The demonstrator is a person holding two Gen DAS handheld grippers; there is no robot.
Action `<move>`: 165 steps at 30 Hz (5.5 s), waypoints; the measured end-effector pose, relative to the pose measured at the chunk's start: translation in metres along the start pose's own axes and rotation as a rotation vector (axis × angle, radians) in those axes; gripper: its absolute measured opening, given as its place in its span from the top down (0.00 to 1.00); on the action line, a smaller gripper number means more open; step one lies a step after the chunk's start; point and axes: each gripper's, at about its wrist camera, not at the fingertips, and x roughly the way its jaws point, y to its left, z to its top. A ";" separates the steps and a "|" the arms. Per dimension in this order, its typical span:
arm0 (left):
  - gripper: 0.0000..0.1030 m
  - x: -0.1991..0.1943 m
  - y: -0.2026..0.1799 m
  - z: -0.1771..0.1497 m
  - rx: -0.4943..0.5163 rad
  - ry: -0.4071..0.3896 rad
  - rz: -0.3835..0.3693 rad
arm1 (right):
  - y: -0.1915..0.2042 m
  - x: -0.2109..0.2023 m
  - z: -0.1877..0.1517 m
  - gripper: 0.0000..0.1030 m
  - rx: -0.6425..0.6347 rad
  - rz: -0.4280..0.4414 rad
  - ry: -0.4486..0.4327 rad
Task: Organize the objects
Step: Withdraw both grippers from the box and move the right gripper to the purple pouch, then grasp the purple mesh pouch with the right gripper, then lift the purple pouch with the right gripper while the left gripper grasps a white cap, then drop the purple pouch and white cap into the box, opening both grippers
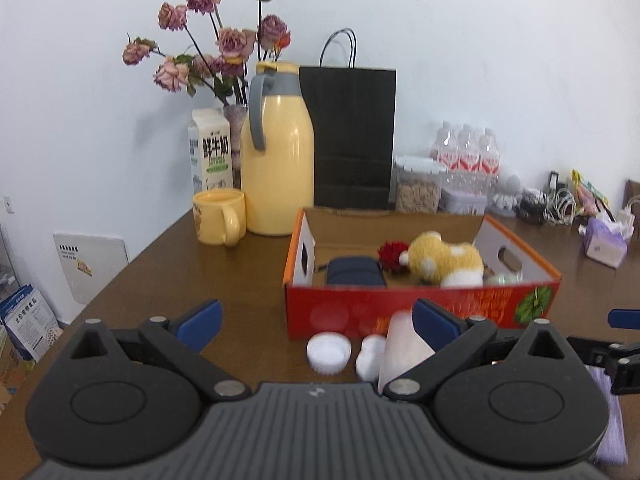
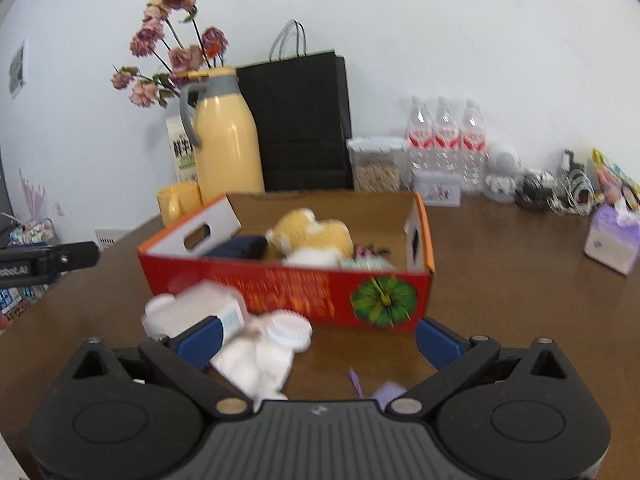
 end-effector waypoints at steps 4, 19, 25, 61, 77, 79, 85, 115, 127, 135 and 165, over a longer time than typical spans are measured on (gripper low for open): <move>0.00 -0.001 0.004 -0.021 0.010 0.056 -0.003 | -0.007 -0.004 -0.019 0.00 0.009 -0.016 0.042; 0.00 -0.001 0.017 -0.054 -0.016 0.165 0.000 | -0.016 -0.004 -0.060 0.00 0.020 -0.033 0.157; 0.00 0.003 0.014 -0.055 -0.014 0.173 -0.011 | -0.019 0.006 -0.059 0.00 0.025 -0.051 0.172; 0.00 0.013 0.010 -0.060 -0.019 0.211 0.003 | -0.034 0.025 -0.055 0.89 -0.026 -0.129 0.097; 0.00 0.012 0.009 -0.059 -0.013 0.213 0.004 | -0.038 0.017 -0.055 0.97 0.005 -0.099 0.071; 0.00 0.012 0.008 -0.059 -0.011 0.215 0.002 | -0.037 0.014 -0.054 0.97 0.005 -0.093 0.061; 0.00 0.014 0.004 -0.060 -0.004 0.224 -0.007 | -0.033 0.006 -0.049 0.97 0.000 -0.082 0.032; 0.60 0.032 -0.012 -0.065 -0.027 0.241 -0.145 | -0.025 -0.003 -0.044 0.97 -0.010 -0.039 0.000; 0.72 0.025 -0.010 -0.061 -0.027 0.216 -0.132 | -0.024 -0.008 -0.044 0.97 -0.013 -0.033 -0.012; 0.72 0.014 -0.006 -0.043 -0.027 0.145 -0.117 | -0.022 -0.012 -0.038 0.97 -0.026 -0.025 -0.036; 0.72 0.145 -0.051 0.072 -0.097 -0.018 -0.024 | -0.004 0.110 0.088 0.97 -0.123 -0.071 -0.223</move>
